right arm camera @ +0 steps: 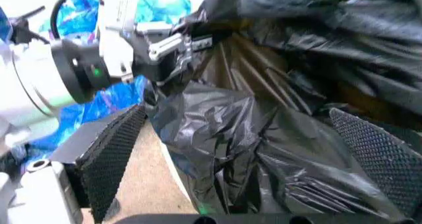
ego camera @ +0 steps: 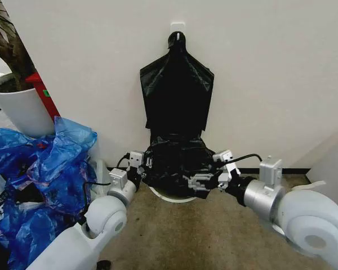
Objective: Place the garbage bag over the trash bin.
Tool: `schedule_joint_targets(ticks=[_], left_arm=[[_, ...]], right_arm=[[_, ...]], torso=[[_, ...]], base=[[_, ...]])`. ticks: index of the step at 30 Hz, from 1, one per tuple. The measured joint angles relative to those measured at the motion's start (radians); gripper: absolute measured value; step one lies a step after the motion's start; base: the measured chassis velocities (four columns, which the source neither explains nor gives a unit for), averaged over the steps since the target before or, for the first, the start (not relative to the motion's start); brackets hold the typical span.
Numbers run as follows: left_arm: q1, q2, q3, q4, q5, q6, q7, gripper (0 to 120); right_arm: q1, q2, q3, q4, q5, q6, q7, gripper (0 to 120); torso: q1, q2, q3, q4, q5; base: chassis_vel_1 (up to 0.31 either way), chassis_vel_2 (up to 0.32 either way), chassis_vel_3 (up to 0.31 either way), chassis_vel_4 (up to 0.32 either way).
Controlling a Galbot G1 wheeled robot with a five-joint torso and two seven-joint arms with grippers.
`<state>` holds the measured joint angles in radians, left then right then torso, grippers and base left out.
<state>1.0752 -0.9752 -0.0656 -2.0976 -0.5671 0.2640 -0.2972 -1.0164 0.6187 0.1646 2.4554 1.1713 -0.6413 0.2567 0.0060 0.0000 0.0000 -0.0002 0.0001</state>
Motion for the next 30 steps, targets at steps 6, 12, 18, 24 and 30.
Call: schedule_joint_targets(ticks=[6,12,18,24,30], left_arm=[[0.003,-0.004,0.001,-0.004,0.001,-0.003,0.001,2],[0.011,0.001,-0.001,-0.013,0.003,-0.010,0.005,2],[0.013,-0.004,-0.001,-0.013,0.005,-0.016,0.004,2],[0.010,-0.010,0.001,-0.016,0.004,-0.016,0.002,2],[0.009,-0.014,0.001,-0.016,0.004,-0.016,-0.002,2]], right_arm=[[-0.002,0.023,-0.056,-0.027,-0.050,0.000,0.010,100],[0.000,0.048,-0.111,-0.058,-0.104,0.032,0.049,86],[-0.005,0.041,-0.112,-0.055,-0.106,0.033,0.061,68],[-0.006,0.030,-0.105,-0.054,-0.103,0.038,0.065,44],[-0.010,0.026,-0.102,-0.052,-0.102,0.043,0.068,25]], torso=[[0.000,0.000,0.000,-0.0002,-0.0001],[0.000,0.000,0.000,0.0000,0.0000],[0.000,0.000,0.000,-0.0001,-0.0001],[0.000,0.000,0.000,-0.0001,-0.0001],[0.000,0.000,0.000,-0.0001,0.0000]], base=[[0.000,0.000,0.000,0.000],[0.000,0.000,0.000,0.000],[0.000,0.000,0.000,0.000],[0.000,0.000,0.000,0.000],[0.000,0.000,0.000,0.000]])
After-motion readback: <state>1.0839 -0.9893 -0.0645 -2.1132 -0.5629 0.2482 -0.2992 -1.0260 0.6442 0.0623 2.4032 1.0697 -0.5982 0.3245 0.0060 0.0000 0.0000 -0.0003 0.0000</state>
